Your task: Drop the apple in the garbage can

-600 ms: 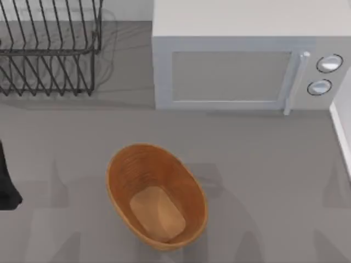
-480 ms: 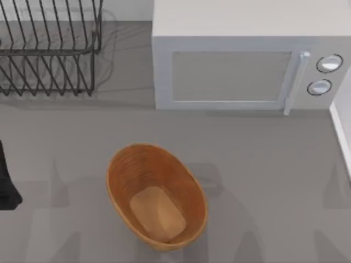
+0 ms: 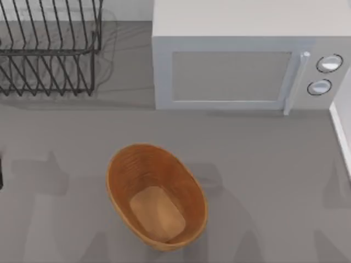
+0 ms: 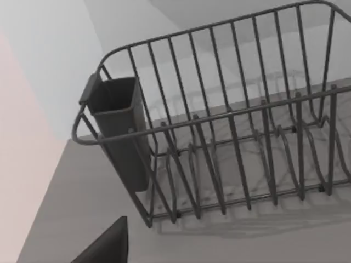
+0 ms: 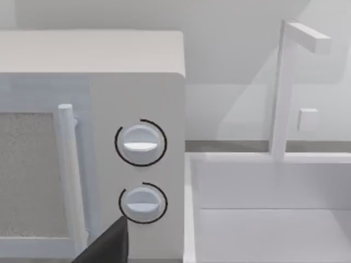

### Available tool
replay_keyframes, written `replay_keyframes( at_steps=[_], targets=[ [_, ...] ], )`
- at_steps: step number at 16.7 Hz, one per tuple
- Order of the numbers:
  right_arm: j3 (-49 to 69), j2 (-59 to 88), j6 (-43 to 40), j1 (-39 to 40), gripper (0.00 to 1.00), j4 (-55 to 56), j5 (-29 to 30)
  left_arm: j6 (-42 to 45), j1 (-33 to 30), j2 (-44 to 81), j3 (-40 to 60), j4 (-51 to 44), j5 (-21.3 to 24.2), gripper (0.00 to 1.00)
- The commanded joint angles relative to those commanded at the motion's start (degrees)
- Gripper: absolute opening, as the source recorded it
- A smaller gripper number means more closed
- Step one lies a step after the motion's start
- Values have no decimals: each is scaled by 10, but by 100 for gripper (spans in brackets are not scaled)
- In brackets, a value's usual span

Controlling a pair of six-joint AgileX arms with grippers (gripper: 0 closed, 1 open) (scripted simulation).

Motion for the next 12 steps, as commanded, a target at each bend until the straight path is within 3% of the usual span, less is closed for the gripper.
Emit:
replay_keyframes(
  at_steps=[7,12],
  targets=[
    [0,0,0,0,100,0,0,237,26,293,249,-171,15,100],
    [0,0,0,0,100,0,0,366,46,479,361,-276,14,100]
  ],
)
